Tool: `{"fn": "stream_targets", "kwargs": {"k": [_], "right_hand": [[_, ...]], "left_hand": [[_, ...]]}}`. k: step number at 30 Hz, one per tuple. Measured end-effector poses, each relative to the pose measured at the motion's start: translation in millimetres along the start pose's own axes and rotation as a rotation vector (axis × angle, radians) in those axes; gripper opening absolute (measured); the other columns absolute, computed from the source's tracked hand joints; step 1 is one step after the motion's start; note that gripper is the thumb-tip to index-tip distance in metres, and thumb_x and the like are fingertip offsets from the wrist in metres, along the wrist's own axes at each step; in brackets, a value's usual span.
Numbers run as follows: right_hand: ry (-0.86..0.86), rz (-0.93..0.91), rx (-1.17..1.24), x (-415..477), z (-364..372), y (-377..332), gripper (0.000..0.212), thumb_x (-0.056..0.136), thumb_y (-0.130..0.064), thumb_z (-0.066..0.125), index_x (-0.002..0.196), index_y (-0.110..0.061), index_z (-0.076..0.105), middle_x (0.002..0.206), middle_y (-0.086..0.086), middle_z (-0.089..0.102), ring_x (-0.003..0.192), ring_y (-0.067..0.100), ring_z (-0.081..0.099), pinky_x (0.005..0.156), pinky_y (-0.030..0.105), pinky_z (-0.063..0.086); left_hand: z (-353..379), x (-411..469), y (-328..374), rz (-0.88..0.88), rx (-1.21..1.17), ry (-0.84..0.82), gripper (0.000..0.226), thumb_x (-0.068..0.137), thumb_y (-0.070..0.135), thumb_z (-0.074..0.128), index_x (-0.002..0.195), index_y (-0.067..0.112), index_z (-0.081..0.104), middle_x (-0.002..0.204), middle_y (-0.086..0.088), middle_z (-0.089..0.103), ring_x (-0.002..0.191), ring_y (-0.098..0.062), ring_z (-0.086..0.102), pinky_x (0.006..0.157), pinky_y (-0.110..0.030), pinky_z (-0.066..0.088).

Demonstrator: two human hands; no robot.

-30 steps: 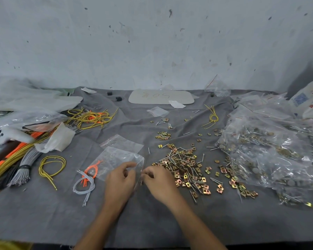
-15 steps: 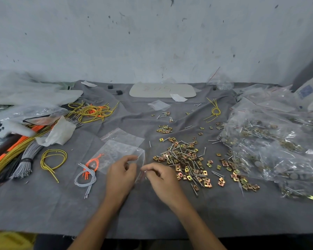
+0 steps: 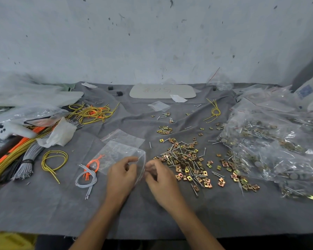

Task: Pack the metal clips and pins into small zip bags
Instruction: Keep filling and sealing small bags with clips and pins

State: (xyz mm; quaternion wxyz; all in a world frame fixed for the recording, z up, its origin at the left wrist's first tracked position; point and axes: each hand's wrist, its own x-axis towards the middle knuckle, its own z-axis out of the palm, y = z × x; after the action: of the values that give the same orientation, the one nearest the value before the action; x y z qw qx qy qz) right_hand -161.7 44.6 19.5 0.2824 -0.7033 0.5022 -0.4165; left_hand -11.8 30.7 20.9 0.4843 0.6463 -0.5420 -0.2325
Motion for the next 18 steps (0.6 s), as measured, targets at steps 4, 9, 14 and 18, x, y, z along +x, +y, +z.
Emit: {"fn": "stream_targets", "kwargs": {"k": [4, 9, 14, 18], "right_hand": [[0.114, -0.006, -0.316, -5.2, 0.9, -0.4, 0.015, 0.087, -0.041, 0.063, 0.087, -0.028, 0.057, 0.090, -0.012, 0.055, 0.090, 0.015, 0.045, 0.081, 0.033, 0.044], [0.080, -0.030, -0.462, -6.4, 4.9, -2.8, 0.016, 0.087, -0.037, 0.060, 0.088, -0.022, 0.064, 0.095, -0.001, 0.062, 0.094, 0.023, 0.050, 0.087, 0.038, 0.042], [0.092, -0.017, -0.420, -4.7, 3.4, 2.0, 0.011, 0.096, -0.033, 0.058, 0.093, -0.022, 0.061, 0.099, -0.002, 0.060, 0.097, 0.020, 0.049, 0.088, 0.033, 0.037], [0.238, 0.007, -0.242, -5.6, 0.6, 0.9, 0.015, 0.098, -0.030, 0.059, 0.088, -0.019, 0.059, 0.092, -0.004, 0.057, 0.089, 0.019, 0.050, 0.081, 0.038, 0.044]], "left_hand": [[0.6, 1.0, -0.7, -0.005, 0.007, 0.009, 0.031, 0.075, 0.031, 0.048, 0.093, 0.037, 0.072, 0.069, -0.002, 0.070, 0.064, -0.019, 0.065, 0.070, -0.042, 0.057], [1.6, 1.0, -1.9, -0.003, -0.013, 0.014, 0.034, 0.076, 0.030, 0.050, 0.098, 0.027, 0.076, 0.065, -0.006, 0.068, 0.057, -0.018, 0.059, 0.064, -0.040, 0.053], [2.3, 0.5, -2.9, -0.009, -0.026, 0.016, 0.035, 0.076, 0.031, 0.050, 0.099, 0.025, 0.076, 0.060, -0.008, 0.064, 0.049, -0.016, 0.049, 0.057, -0.039, 0.047], [1.9, 0.4, -3.1, -0.013, -0.016, 0.003, 0.035, 0.077, 0.031, 0.050, 0.101, 0.024, 0.075, 0.068, -0.008, 0.070, 0.062, -0.027, 0.064, 0.064, -0.046, 0.056]]}}
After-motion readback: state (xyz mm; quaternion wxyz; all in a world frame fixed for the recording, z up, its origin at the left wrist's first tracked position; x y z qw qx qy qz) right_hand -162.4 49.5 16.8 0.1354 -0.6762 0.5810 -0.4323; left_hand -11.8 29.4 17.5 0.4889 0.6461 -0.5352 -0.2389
